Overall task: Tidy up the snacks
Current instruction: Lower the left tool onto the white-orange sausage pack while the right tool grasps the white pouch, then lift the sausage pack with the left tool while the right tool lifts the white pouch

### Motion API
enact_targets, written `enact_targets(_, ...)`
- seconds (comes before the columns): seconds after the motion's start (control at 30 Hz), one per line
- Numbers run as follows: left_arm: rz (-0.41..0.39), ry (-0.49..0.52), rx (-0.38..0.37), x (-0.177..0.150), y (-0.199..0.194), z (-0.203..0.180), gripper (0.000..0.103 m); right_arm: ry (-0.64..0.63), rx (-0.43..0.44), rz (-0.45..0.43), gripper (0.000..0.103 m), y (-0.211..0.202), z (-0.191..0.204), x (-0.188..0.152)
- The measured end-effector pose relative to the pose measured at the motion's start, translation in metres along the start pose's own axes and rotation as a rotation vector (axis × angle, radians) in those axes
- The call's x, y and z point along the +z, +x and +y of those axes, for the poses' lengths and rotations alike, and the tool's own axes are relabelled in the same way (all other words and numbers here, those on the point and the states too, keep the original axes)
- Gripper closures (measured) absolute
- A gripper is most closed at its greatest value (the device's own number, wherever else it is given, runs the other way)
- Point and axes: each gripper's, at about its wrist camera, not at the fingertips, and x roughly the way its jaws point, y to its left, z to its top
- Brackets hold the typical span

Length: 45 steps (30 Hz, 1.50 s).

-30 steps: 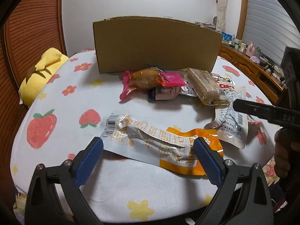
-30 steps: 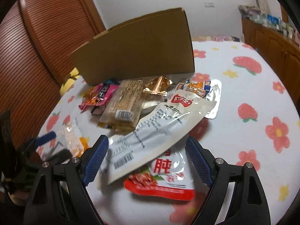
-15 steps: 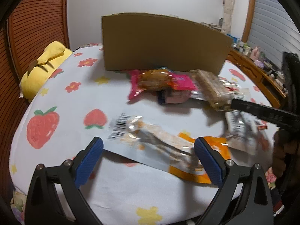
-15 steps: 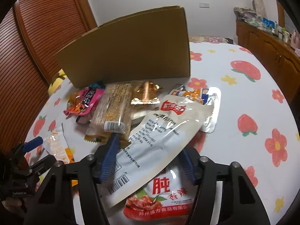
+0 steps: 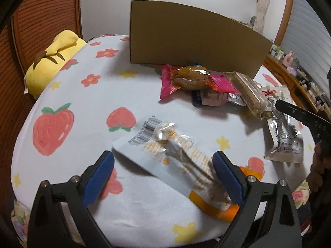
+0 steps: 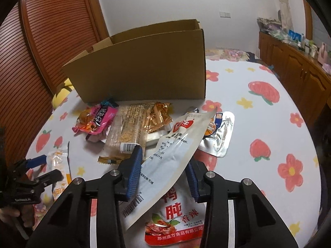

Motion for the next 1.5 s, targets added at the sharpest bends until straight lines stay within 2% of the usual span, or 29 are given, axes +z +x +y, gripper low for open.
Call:
enact_targets(0.17, 0.008, 0.046, 0.015, 0.006, 0.007, -0.013, 0.015, -0.014, -0.010, -0.005, 0.063, 0.000, 0.004, 0.000)
enact_targets(0.3, 0.020, 0.115, 0.015, 0.015, 0.014, -0.023, 0.030, -0.037, -0.018, -0.009, 0.063, -0.001, 0.008, 0.001)
enact_targets(0.43, 0.065, 0.176, 0.008, 0.028, 0.021, -0.030, 0.034, -0.051, -0.018, -0.001, 0.062, -0.001, 0.011, 0.001)
enact_targets(0.57, 0.088, 0.208, -0.011, 0.033, 0.024, -0.033, 0.039, -0.082, -0.019, 0.027, 0.055, 0.004, 0.015, 0.000)
enact_targets(0.67, 0.098, 0.222, -0.019, 0.034, 0.021, -0.033, 0.048, -0.094, -0.022, 0.050, 0.049, 0.011, 0.017, -0.002)
enact_targets(0.8, 0.096, 0.237, -0.019, 0.035, 0.017, -0.034, 0.055, -0.074, -0.008, 0.075, 0.049, 0.017, 0.011, -0.003)
enact_targets(0.9, 0.083, 0.243, -0.025, 0.035, 0.013, -0.034, 0.058, -0.076, 0.010, 0.078, 0.053, 0.017, 0.009, -0.002)
enact_targets(0.97, 0.073, 0.247, -0.028, 0.036, 0.010, -0.035, 0.059, -0.077, 0.014, 0.071, 0.063, 0.013, 0.009, 0.000)
enact_targets(1.27, 0.031, 0.271, -0.036, 0.042, -0.004, -0.039, 0.068, -0.092, 0.041, 0.037, 0.083, -0.006, 0.007, 0.009)
enact_targets(1.5, -0.009, 0.273, -0.061, 0.048, -0.014, -0.038, 0.072, -0.122, 0.027, 0.004, 0.085, -0.018, 0.009, 0.012)
